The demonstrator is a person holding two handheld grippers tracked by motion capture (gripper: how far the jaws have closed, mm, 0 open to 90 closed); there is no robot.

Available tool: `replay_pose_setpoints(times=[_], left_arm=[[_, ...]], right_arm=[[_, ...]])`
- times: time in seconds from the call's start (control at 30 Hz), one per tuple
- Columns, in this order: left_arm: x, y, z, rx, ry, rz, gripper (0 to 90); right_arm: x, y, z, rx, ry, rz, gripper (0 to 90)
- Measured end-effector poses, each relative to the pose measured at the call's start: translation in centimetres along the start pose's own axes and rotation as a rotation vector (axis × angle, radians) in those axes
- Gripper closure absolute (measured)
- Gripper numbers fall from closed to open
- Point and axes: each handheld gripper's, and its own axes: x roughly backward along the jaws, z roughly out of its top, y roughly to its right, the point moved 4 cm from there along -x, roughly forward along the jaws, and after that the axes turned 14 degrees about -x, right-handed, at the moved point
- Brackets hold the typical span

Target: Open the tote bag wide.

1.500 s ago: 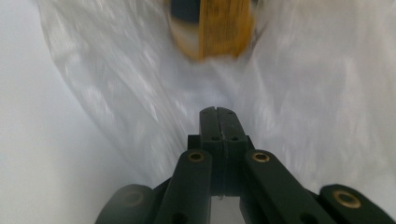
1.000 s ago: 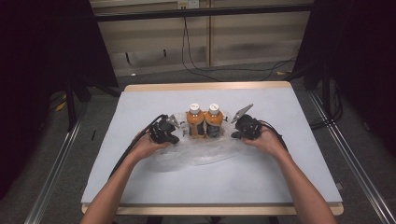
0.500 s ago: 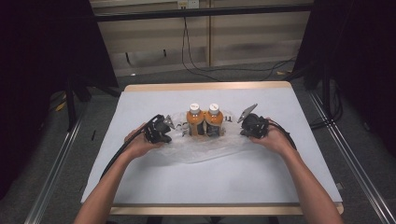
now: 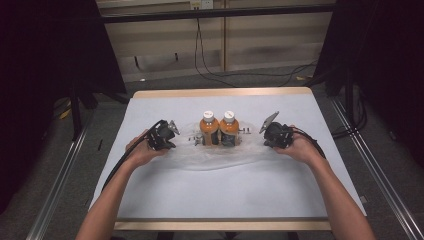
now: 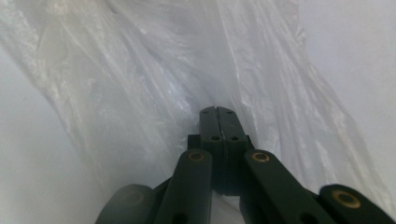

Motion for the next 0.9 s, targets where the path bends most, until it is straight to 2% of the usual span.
replay_pose_setpoints(times=[0.03, 0.1, 0.13, 0.17, 0.23, 0.27, 0.3, 0.37, 0.4, 0.47, 0.5, 0.57, 0.63, 0.67, 0.73, 0.9], left_arm=[[0.0, -0.1, 0.0, -0.019, -0.016, 0.006, 90.0], [0.0, 0.0, 0.0, -0.014, -0.017, 0.011, 90.0], [0.1, -0.1, 0.0, -0.044, -0.032, 0.007, 90.0], [0.1, 0.1, -0.1, -0.043, -0.048, 0.001, 90.0], [0.1, 0.1, -0.1, -0.069, -0.06, 0.013, 90.0], [0.2, 0.2, 0.0, -0.075, -0.063, 0.003, 90.0], [0.2, 0.2, 0.0, -0.077, -0.071, 0.004, 90.0], [0.1, 0.3, 0.1, -0.109, -0.1, 0.007, 90.0], [0.1, 0.4, 0.2, -0.117, -0.109, 0.025, 90.0], [0.1, 0.3, 0.2, -0.131, -0.122, 0.026, 90.0], [0.1, 0.2, 0.2, -0.13, -0.127, 0.027, 90.0], [0.0, 0.1, 0.2, -0.124, -0.134, 0.03, 90.0], [-0.1, -0.2, 0.2, -0.125, -0.131, 0.049, 90.0], [-0.1, -0.4, 0.1, -0.117, -0.13, 0.033, 90.0], [-0.1, -0.7, 0.1, -0.101, -0.122, 0.032, 90.0], [-0.3, -1.3, -0.1, -0.056, -0.063, 0.021, 90.0]], right_arm=[[0.1, 0.0, -0.1, 0.005, -0.003, 0.005, 90.0], [0.4, -0.1, -0.5, 0.022, -0.018, 0.022, 90.0], [0.4, -0.1, -0.6, 0.026, -0.018, 0.024, 90.0], [0.5, -0.2, -0.8, 0.023, -0.023, 0.03, 90.0], [0.7, -0.2, -1.2, 0.044, -0.024, 0.019, 90.0], [0.8, -0.3, -1.3, 0.05, -0.023, 0.014, 90.0], [0.8, -0.3, -1.4, 0.038, -0.027, 0.019, 90.0], [0.9, 0.1, -1.5, 0.043, -0.027, 0.028, 90.0], [0.9, 0.3, -1.5, 0.034, -0.034, 0.015, 90.0], [0.9, 0.7, -1.8, 0.015, -0.04, -0.001, 90.0], [1.0, 0.8, -1.9, -0.005, -0.046, -0.007, 90.0], [0.9, 1.2, -1.9, 0.012, -0.043, -0.005, 90.0], [0.8, 1.3, -1.8, 0.0, -0.041, -0.012, 90.0], [0.7, 1.5, -1.7, 0.017, -0.029, -0.029, 90.0], [0.6, 1.7, -1.7, -0.003, -0.024, -0.036, 90.0], [0.2, 2.6, -1.4, -0.039, 0.017, -0.058, 90.0]])
